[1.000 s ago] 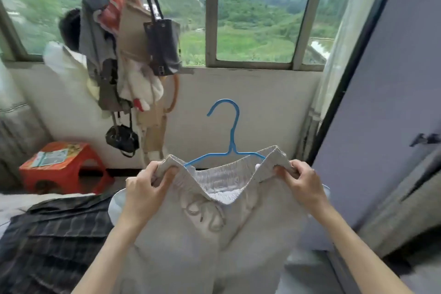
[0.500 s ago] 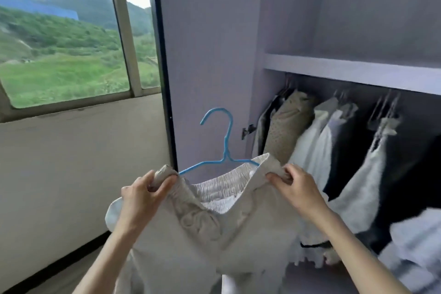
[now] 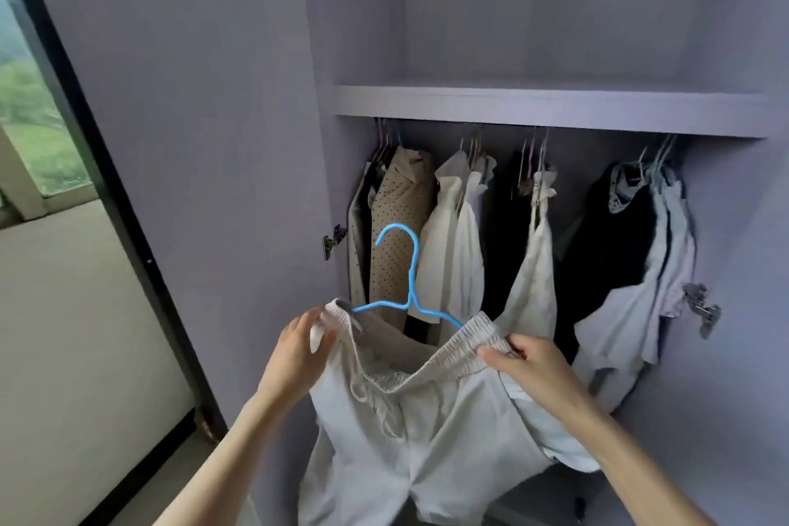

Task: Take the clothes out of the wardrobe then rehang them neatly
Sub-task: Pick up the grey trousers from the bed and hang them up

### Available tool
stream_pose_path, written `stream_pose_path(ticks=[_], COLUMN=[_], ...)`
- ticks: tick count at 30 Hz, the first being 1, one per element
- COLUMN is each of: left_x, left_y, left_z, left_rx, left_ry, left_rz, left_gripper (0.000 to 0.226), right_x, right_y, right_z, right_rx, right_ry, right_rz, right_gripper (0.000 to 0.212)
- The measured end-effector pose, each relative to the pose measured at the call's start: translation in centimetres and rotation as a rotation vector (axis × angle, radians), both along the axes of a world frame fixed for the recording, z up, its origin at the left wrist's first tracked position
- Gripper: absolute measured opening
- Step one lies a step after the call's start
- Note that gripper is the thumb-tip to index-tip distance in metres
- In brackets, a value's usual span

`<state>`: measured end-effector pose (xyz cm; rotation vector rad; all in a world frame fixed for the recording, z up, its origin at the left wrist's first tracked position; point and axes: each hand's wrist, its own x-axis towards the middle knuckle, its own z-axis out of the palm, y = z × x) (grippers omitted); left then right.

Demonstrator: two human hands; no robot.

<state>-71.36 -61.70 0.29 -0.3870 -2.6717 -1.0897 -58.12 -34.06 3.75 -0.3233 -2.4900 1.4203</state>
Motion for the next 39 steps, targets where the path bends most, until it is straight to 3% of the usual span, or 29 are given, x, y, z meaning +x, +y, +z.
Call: stream_pose_path(ticks=[5,8,13,20,24,29,33,36,39], left_x=[-0.9,-2.3,-6.2,-14.6,-20.1,-24.8,-27.2,-29.4,-31.9], left_y=[1.3,1.9,3.1,6.1,7.5,10.3,12.1,12.6,13.1], left_z=[-1.4,-1.9,-2.0,-0.2,1.4,2.0,1.4,1.3,1.4], left_rx=[-0.027,-0.008,-0.039,0.024,0.009,0.000,-0.144,-0.130,-0.121], left_ry=[-0.045,-0.090,-0.050,-0.053,-0.041,-0.035,-0.042,-0.033,-0.022], left_rz=[-0.093,-0.103,-0.149,-0.133,-0.107,-0.089,-0.065,-0.079,-0.129], left_gripper=[0.045,0.038,0.037,0.034,0.035,0.037,0.045,0.047,0.067], right_x=[-1.7,-4.4,-10.5,-22.8,-29.8,-35.6,-38.5,-40.5,-42.4], right_y=[-1.5,-2.8,-4.3,-2.8,-1.3,0.8,1.7,1.9,1.9], right_z=[-1.9,-1.8,-0.1,1.8,3.8,4.5,2.7,2.6,3.3], right_rx=[-0.302,-0.391,-0.195,-0.326,-0.389,-0.387,-0.317,-0.289,-0.280], right_ry=[-0.075,-0.083,-0.046,0.063,0.127,0.129,0.146,0.196,0.250], right_rz=[-0.093,-0.062,-0.019,-0.058,-0.126,-0.187,-0.175,-0.182,-0.167], right_gripper=[0.031,0.022,0.031,0.019,0.036,0.043,0.034,0.028,0.024])
